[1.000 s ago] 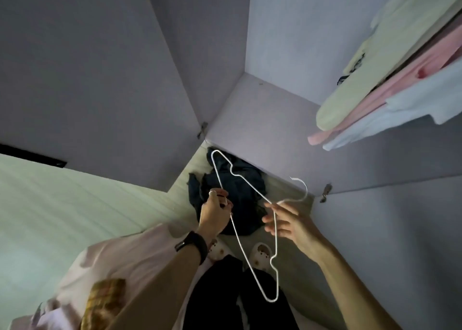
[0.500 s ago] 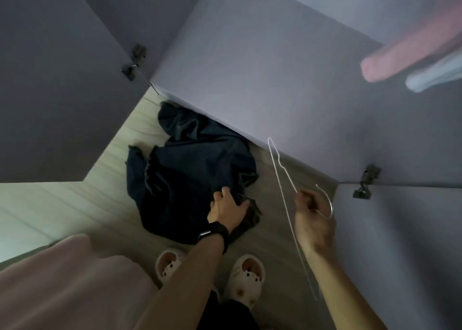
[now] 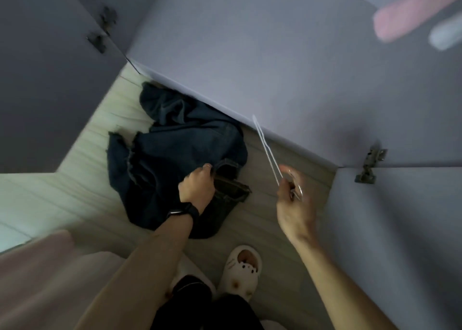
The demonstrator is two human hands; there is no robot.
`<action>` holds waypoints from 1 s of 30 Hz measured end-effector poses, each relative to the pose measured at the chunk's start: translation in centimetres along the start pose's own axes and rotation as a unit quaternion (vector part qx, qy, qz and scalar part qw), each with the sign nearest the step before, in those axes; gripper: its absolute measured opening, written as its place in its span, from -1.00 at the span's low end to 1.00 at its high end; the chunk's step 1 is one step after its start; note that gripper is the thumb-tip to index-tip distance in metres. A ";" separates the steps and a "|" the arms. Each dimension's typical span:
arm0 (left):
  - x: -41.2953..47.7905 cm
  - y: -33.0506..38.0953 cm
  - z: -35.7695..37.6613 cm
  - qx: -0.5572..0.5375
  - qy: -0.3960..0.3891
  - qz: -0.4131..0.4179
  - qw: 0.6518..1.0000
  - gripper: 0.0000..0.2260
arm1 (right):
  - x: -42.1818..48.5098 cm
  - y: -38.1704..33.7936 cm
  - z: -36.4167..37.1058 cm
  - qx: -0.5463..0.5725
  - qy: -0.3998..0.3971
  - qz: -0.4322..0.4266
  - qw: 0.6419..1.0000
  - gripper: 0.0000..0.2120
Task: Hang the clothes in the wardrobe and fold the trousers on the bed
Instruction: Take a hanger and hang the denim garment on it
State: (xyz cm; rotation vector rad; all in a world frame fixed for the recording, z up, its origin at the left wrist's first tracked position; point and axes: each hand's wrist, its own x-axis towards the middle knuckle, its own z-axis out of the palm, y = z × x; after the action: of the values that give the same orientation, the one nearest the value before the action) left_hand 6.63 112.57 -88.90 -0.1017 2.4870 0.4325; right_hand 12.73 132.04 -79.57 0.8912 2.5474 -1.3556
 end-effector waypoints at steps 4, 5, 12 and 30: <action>-6.6 0.4 -9.4 -0.093 -0.005 0.017 0.995 -0.81 | -3.3 -6.6 -2.1 -0.069 -0.059 -0.027 0.996 -0.75; -8.6 0.4 -13.4 -0.110 -0.008 0.021 0.994 -0.82 | -4.4 -10.1 -3.3 -0.072 -0.071 -0.030 0.994 -0.77; -23.6 6.8 -39.6 -0.164 0.003 0.089 0.982 -0.81 | -12.7 -32.0 -13.9 -0.118 -0.156 -0.151 0.969 -0.47; -47.9 11.7 -76.7 0.067 0.286 0.176 0.939 -0.69 | -25.3 -71.1 -37.6 -0.185 0.116 -0.453 0.864 -0.80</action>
State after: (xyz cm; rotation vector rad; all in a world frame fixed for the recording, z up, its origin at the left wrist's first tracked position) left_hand 0.97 97.02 0.78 0.3249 3.1170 0.4211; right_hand 0.39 120.35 3.01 -0.3114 3.4238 -0.8098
